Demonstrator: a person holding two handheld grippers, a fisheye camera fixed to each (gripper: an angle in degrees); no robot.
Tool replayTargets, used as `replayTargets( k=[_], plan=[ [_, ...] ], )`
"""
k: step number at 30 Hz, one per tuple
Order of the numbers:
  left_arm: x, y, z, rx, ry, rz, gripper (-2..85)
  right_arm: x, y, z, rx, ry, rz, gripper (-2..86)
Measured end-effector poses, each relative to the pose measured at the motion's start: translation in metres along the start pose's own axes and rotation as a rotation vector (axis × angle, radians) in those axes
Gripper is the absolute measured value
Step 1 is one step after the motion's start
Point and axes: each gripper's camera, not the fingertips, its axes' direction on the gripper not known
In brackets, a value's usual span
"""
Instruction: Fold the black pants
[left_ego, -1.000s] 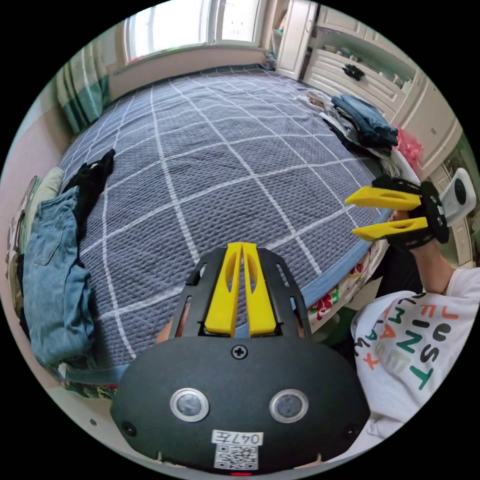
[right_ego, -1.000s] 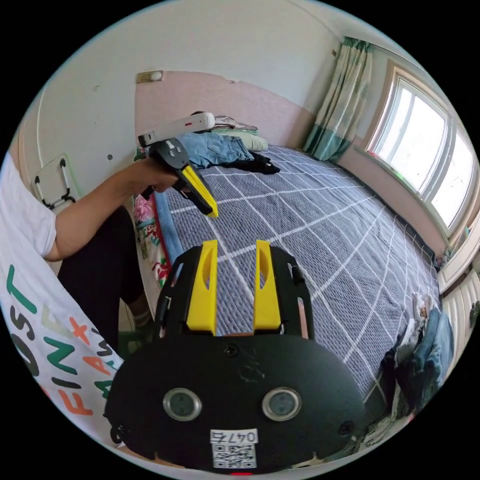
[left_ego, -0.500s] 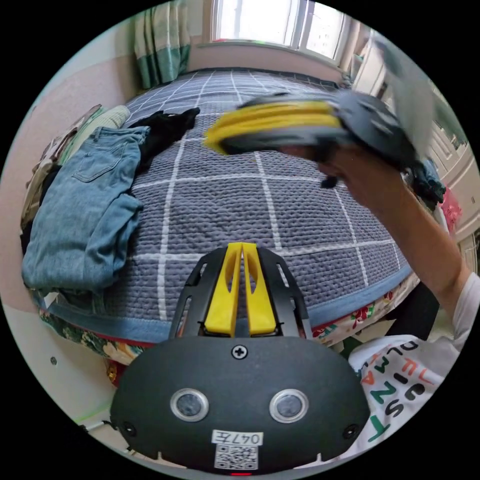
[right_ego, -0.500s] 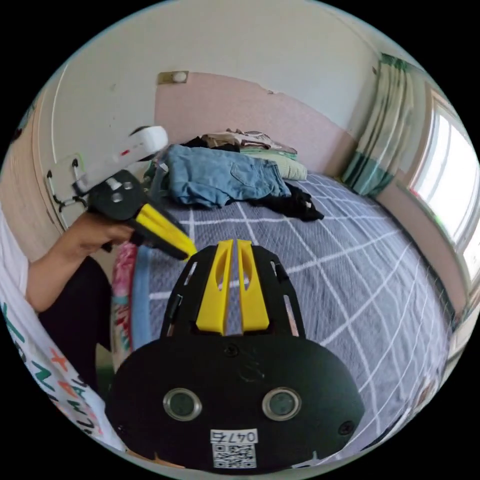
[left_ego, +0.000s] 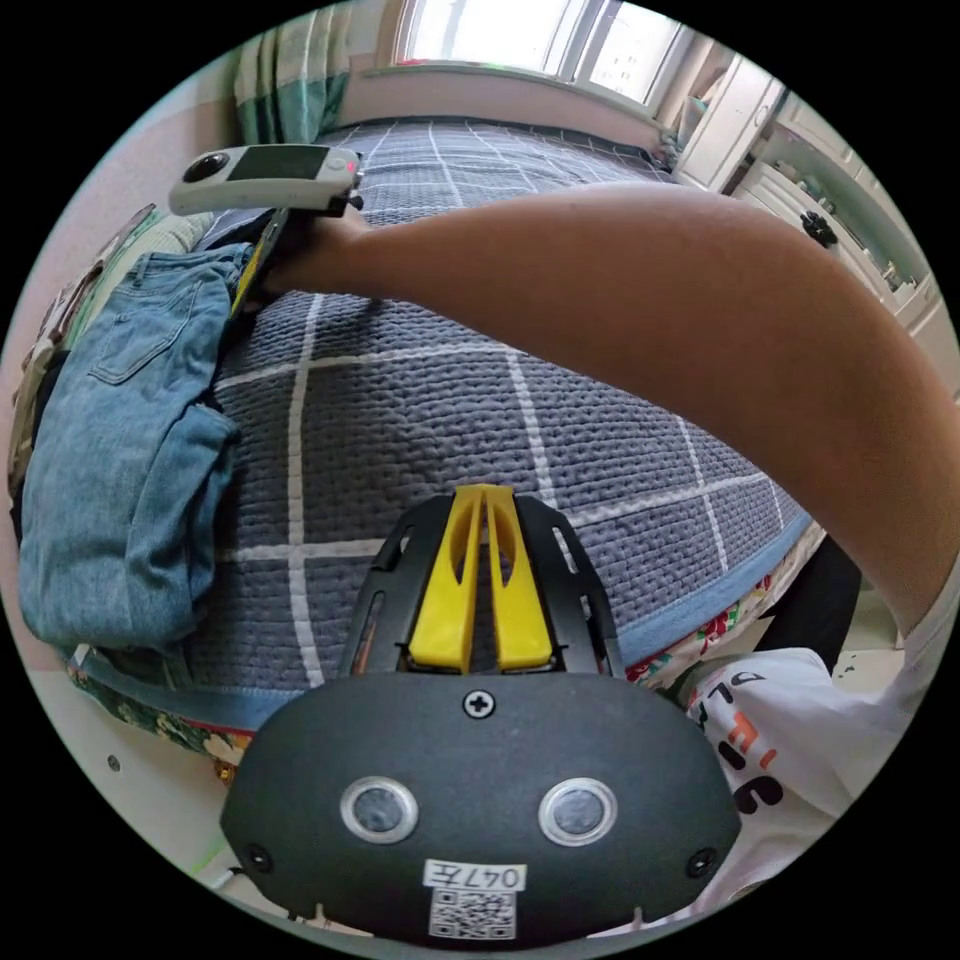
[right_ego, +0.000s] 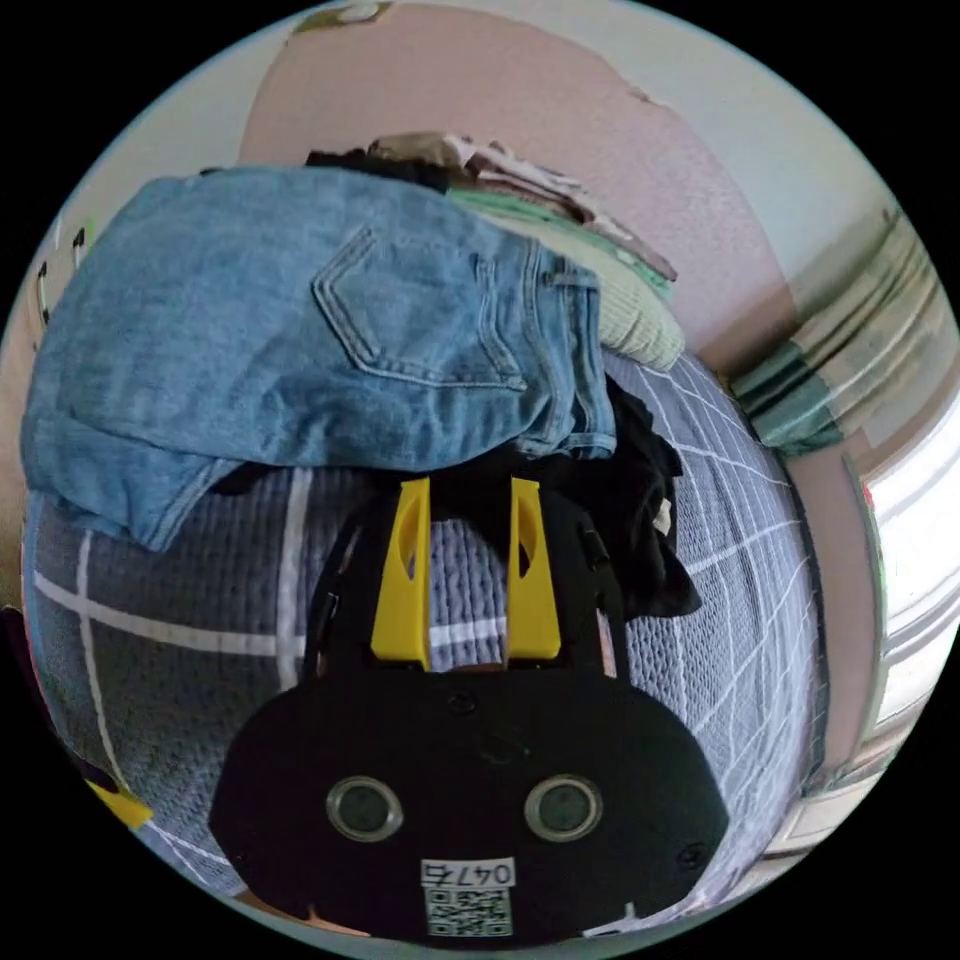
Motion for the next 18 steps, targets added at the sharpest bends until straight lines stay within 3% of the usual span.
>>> replayTargets(
  k=[5, 18],
  plan=[
    [-0.026, 0.003, -0.015, -0.003, 0.022, -0.066, -0.8, 0.01, -0.007, -0.004, -0.005, -0.036, 0.121, 0.2],
    [-0.05, 0.018, -0.061, 0.101, 0.066, -0.25, -0.5, -0.02, 0.159, -0.211, 0.08, -0.034, 0.159, 0.0]
  ],
)
